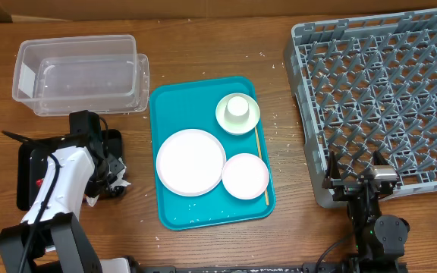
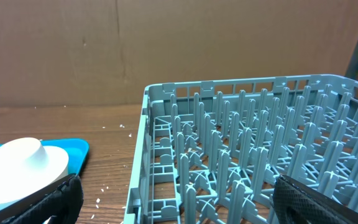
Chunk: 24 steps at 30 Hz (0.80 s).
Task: Sort waste into correct bins and load items into the dishwasher
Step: 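Lower the tissue onto the black tray and open the left gripper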
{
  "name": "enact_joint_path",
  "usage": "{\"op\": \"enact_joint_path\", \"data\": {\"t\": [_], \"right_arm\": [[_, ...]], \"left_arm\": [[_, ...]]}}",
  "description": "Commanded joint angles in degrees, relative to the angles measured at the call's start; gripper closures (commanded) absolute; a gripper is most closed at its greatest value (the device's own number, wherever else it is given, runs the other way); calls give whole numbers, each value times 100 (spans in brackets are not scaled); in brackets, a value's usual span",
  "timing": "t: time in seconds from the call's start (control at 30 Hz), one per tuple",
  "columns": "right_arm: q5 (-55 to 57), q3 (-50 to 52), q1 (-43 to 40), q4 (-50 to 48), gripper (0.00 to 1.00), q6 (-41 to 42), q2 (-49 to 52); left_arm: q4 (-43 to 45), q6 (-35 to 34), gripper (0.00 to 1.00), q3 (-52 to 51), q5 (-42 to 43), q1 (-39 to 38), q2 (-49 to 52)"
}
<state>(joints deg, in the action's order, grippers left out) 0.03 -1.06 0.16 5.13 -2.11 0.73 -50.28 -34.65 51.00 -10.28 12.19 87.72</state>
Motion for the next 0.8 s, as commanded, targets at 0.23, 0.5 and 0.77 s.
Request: {"op": "enact_joint_path", "data": {"t": [0.23,0.5,0.77], "right_arm": [[33,59,42,-35,0,24,-57],[33,59,42,-35,0,26,-57],[33,59,42,-35,0,24,-57]], "left_arm": [[647,-162,96,-28,-238,66,-83],[645,48,96,-11,131,66,-92],[101,577,96,535,903,63,-645]]}}
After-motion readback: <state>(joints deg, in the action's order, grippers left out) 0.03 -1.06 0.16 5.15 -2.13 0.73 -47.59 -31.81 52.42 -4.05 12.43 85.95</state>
